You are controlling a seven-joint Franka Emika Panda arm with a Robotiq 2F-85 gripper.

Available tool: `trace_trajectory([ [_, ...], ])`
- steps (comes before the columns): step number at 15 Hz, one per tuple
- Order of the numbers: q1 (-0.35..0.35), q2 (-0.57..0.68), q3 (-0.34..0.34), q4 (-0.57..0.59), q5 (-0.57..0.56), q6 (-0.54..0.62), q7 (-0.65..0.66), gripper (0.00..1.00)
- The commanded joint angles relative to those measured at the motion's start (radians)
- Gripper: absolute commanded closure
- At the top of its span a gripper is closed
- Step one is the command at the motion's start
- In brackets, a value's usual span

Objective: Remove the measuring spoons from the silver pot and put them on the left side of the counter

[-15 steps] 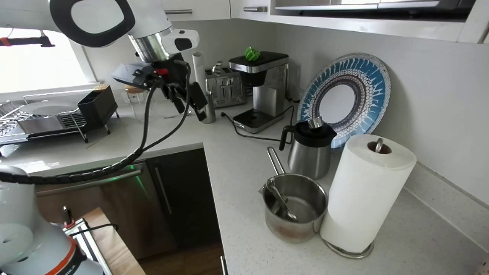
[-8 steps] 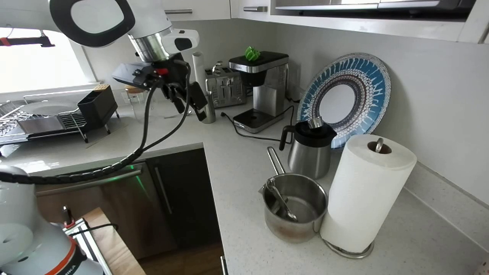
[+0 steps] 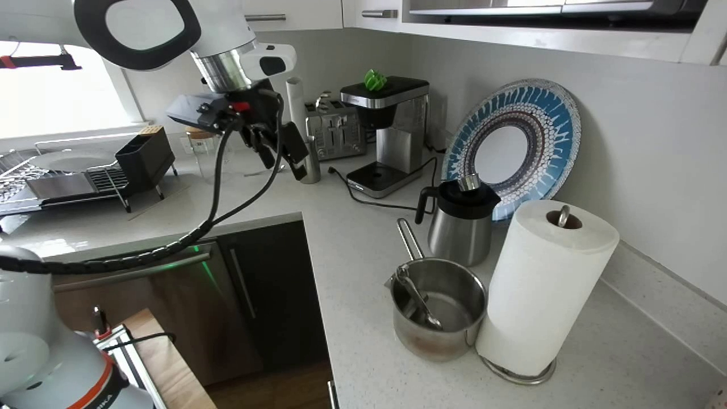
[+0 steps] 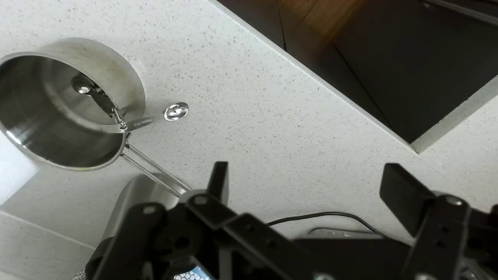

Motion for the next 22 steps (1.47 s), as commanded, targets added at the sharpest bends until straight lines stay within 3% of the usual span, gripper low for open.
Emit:
trace_trajectory([
  [1,0.001,0.001,0.0,0.002,0.0,-0.002,0.0,0.0],
  [5,0.001,0.001,0.0,0.002,0.0,-0.002,0.0,0.0],
  [9,-0.076,0.034,0.005,-0.024,-0.073,0.078,0.113,0.0],
  [16,-0.147,0.172,-0.048,-0.017,-0.052,0.161,0.159,0.0],
  [20,-0.145,0.176,-0.048,-0.012,-0.054,0.151,0.141,0.0],
  [22,-0.143,0.217,-0.109,0.002,0.002,0.131,0.079,0.0],
])
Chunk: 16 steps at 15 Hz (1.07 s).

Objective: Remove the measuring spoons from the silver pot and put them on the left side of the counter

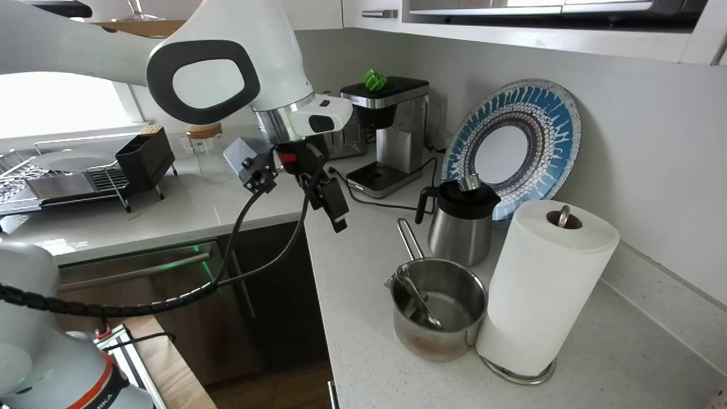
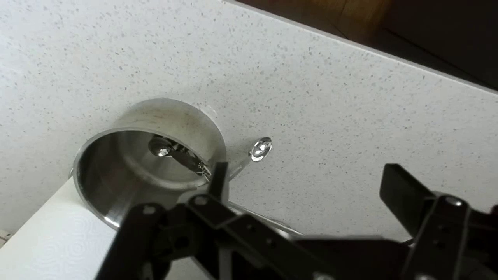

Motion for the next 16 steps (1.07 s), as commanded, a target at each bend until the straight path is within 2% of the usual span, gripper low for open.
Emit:
trace_trajectory([
  [1,0.007,0.04,-0.095,0.003,0.069,-0.02,-0.129,0.0],
  [2,0.021,0.035,-0.154,-0.013,0.116,-0.023,-0.241,0.0],
  [3,0.083,0.023,-0.241,-0.029,0.091,-0.015,-0.306,0.0],
  [5,0.082,0.04,-0.332,-0.01,0.094,-0.054,-0.47,0.0],
  [6,0.027,0.067,-0.324,0.007,0.112,-0.064,-0.532,0.0],
  [7,0.014,0.079,-0.33,0.025,0.112,-0.058,-0.509,0.0],
  [8,0.007,0.056,-0.299,-0.008,0.103,-0.033,-0.479,0.0],
  [9,-0.004,0.061,-0.312,-0.001,0.106,-0.033,-0.499,0.0],
  [10,-0.01,0.063,-0.317,0.006,0.107,-0.035,-0.506,0.0],
  [13,-0.018,0.124,-0.276,0.043,-0.008,-0.05,-0.546,0.0],
  [16,-0.007,0.207,-0.252,0.092,-0.066,-0.044,-0.602,0.0],
])
